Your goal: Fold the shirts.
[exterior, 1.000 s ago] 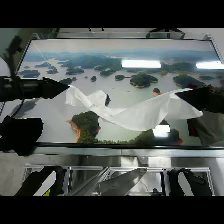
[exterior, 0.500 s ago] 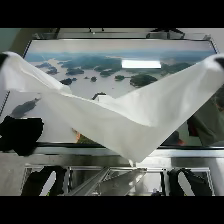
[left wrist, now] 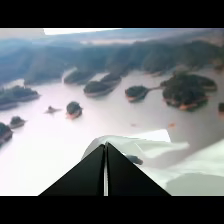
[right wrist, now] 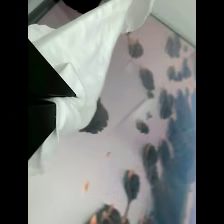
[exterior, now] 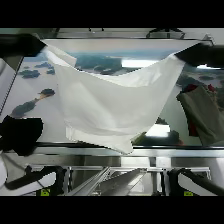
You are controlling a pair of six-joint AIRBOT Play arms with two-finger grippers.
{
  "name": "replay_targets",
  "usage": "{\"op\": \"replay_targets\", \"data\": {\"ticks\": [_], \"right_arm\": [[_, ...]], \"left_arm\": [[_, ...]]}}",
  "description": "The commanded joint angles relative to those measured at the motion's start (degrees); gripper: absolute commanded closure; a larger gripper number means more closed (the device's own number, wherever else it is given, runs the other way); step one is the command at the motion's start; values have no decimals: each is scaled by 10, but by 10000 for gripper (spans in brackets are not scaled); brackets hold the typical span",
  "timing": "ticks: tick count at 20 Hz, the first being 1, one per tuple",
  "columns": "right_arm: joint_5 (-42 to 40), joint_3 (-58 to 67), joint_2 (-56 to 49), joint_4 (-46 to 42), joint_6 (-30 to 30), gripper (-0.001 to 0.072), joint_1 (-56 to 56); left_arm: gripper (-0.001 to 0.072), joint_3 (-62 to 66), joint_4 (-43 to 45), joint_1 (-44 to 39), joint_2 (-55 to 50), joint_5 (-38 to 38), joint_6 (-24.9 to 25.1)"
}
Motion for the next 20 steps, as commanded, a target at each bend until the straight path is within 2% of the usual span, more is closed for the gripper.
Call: {"op": "replay_targets", "data": {"ticks": [1,5,6,7,8,9,10,11,15,16,20], "right_arm": [[-90,-68,-153,-68,-14,691,49],[-126,-66,-292,-42,-14,689,51],[-123,-61,-310,-38,-14,648,47],[-115,-54,-319,-35,-14,475,43],[-106,-46,-320,-36,-15,399,37],[-88,-31,-317,-36,-19,349,27],[-65,-11,-316,-37,-21,235,16],[-36,15,-315,-41,-27,165,2],[60,64,-301,-75,-23,120,-67],[78,64,-299,-74,-25,149,-83],[135,33,-298,-70,-25,149,-130]], "left_arm": [[695,34,5,-30,-189,-20,16],[689,109,-21,-42,-335,14,14],[685,130,-35,-35,-353,35,13],[575,148,-45,-29,-362,57,13],[141,153,-54,-21,-358,71,11],[11,153,-55,-10,-348,83,0],[11,153,-54,3,-334,105,0],[12,151,-54,18,-318,141,-3],[13,-2,-53,75,-214,237,-7],[12,-77,-51,89,-175,238,-7],[12,-423,-72,126,-2,166,-4]]}}
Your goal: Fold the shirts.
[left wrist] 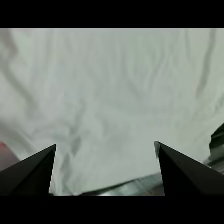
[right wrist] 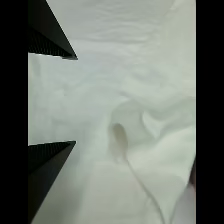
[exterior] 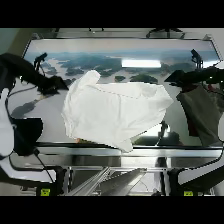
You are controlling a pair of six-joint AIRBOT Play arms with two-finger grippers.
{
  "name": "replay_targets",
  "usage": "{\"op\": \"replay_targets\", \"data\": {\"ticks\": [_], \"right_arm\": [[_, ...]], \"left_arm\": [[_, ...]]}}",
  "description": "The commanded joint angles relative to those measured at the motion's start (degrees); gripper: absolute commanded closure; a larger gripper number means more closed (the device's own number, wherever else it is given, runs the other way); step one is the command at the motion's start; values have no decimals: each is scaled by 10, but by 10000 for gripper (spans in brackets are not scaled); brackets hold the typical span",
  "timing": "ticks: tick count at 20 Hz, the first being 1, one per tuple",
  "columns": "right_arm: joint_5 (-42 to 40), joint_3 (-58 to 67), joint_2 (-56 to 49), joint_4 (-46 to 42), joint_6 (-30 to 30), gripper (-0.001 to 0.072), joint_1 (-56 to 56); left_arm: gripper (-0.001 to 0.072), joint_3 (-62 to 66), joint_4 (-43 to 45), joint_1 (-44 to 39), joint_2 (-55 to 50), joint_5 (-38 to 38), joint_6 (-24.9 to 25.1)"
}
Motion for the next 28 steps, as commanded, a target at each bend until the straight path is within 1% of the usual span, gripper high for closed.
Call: {"op": "replay_targets", "data": {"ticks": [1,2,3,5,6,8,10,13,17,18,19,20,23,26,27,28], "right_arm": [[62,-23,2,-1,0,150,-39],[68,-37,3,-2,-3,156,-44],[73,-47,4,-2,-9,221,-45],[81,-61,4,-2,-20,228,-47],[81,-62,4,-2,-22,228,-47],[81,-62,4,-2,-22,229,-47],[81,-62,4,-1,-24,228,-46],[82,-62,4,-1,-24,228,-47],[89,-62,5,-1,-28,228,-47],[89,-62,4,-2,-31,228,-47],[90,-65,5,-6,-35,228,-47],[92,-70,5,-6,-35,229,-47],[96,-94,5,-6,-38,229,-52],[101,-111,5,-20,-38,229,-61],[106,-114,5,-37,-38,230,-65],[112,-118,5,-52,-35,230,-71]], "left_arm": [[13,-283,-31,26,144,-44,5],[13,-348,-40,25,177,-62,5],[13,-409,-45,26,210,-77,5],[12,-509,-46,26,264,-110,2],[12,-547,-47,25,287,-128,-8],[12,-600,-63,26,328,-157,-11],[13,-631,-70,26,361,-202,-12],[13,-655,-76,26,386,-296,-12],[15,-655,-95,25,385,-389,-10],[76,-655,-95,24,384,-400,-9],[120,-655,-95,24,377,-412,-8],[120,-655,-98,24,365,-421,-2],[120,-653,-145,24,296,-425,54],[124,-599,-144,26,234,-398,86],[335,-567,-144,26,217,-390,89],[595,-535,-143,26,203,-377,101]]}}
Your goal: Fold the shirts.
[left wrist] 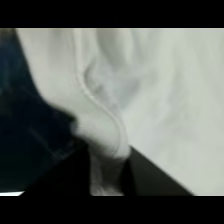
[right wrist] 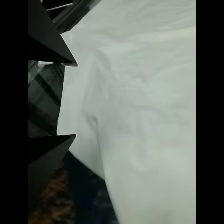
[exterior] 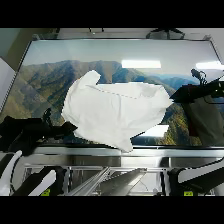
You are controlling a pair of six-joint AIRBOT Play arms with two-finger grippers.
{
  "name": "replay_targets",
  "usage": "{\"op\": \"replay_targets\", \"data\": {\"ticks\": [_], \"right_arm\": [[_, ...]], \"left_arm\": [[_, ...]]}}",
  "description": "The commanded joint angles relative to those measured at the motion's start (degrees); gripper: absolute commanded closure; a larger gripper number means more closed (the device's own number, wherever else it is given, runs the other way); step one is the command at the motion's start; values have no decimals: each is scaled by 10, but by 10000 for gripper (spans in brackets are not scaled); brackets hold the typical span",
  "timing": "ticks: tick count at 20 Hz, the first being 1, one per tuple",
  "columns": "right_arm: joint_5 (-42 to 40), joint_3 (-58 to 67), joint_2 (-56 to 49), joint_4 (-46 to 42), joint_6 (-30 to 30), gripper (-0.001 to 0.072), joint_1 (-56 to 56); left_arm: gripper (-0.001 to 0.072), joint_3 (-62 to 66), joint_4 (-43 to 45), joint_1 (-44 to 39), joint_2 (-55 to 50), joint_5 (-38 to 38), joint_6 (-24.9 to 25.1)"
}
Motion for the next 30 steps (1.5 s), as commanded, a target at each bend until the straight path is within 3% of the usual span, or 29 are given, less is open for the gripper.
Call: {"op": "replay_targets", "data": {"ticks": [1,4,13,20,25,29,30], "right_arm": [[15,-20,2,-36,3,230,-17],[1,-55,10,-38,-2,231,-31],[-59,-151,10,-36,-55,253,-3],[-127,-159,9,-35,-59,246,2],[-153,-149,-3,15,-43,247,2],[-164,-97,-3,-1,-86,243,17],[-165,-80,-3,-1,-105,202,34]], "left_arm": [[688,98,0,0,-59,38,42],[689,205,42,6,-97,71,37],[689,402,45,15,-245,162,41],[689,456,45,14,-306,205,41],[689,455,45,15,-324,204,41],[689,455,45,24,-325,214,41],[689,455,45,30,-325,221,41]]}}
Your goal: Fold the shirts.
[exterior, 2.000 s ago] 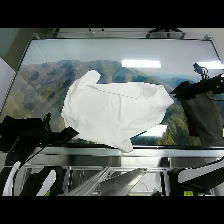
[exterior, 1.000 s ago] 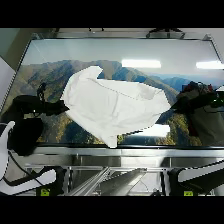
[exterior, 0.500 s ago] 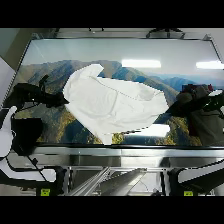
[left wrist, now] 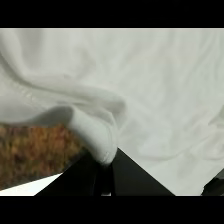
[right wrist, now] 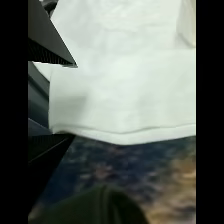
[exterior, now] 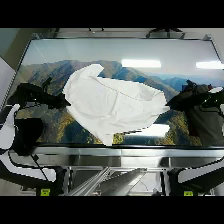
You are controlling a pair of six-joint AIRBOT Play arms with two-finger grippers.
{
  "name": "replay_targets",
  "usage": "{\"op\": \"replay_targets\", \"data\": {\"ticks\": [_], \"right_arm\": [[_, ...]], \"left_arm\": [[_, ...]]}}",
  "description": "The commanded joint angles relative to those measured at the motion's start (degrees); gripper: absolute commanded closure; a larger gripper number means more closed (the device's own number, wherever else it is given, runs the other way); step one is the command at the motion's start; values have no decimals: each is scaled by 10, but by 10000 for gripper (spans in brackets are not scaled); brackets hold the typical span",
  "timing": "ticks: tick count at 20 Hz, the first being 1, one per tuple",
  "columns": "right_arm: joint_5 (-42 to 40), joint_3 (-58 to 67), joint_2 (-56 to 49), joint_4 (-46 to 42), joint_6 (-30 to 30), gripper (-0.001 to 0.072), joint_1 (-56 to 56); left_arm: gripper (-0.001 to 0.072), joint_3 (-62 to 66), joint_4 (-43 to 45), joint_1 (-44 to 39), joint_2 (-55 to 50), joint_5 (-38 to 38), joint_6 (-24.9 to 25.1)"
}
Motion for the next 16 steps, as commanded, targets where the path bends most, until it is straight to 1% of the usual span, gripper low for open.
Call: {"op": "replay_targets", "data": {"ticks": [1,4,5,6,7,10,11,12,14,16], "right_arm": [[-18,50,-1,0,-50,184,41],[-94,96,-6,0,-52,183,107],[-106,109,-12,0,-47,184,125],[-110,123,-23,0,-46,184,143],[-111,137,-34,0,-46,184,159],[-122,166,-73,2,-26,185,192],[-121,169,-82,6,-26,190,198],[-121,169,-89,6,-19,234,202],[-110,169,-93,6,-11,236,203],[-84,169,-90,6,-12,238,201]], "left_arm": [[689,1,0,18,-3,20,-1],[688,1,-1,42,-3,48,-1],[676,1,-1,53,-3,58,-1],[351,1,-1,61,-2,59,-1],[1,1,-1,71,-2,56,-4],[2,1,-1,87,-2,21,-8],[3,1,-1,89,-2,-3,-8],[3,1,-1,89,-3,-32,-12],[3,9,0,89,-3,-94,-20],[3,37,3,89,-11,-127,-21]]}}
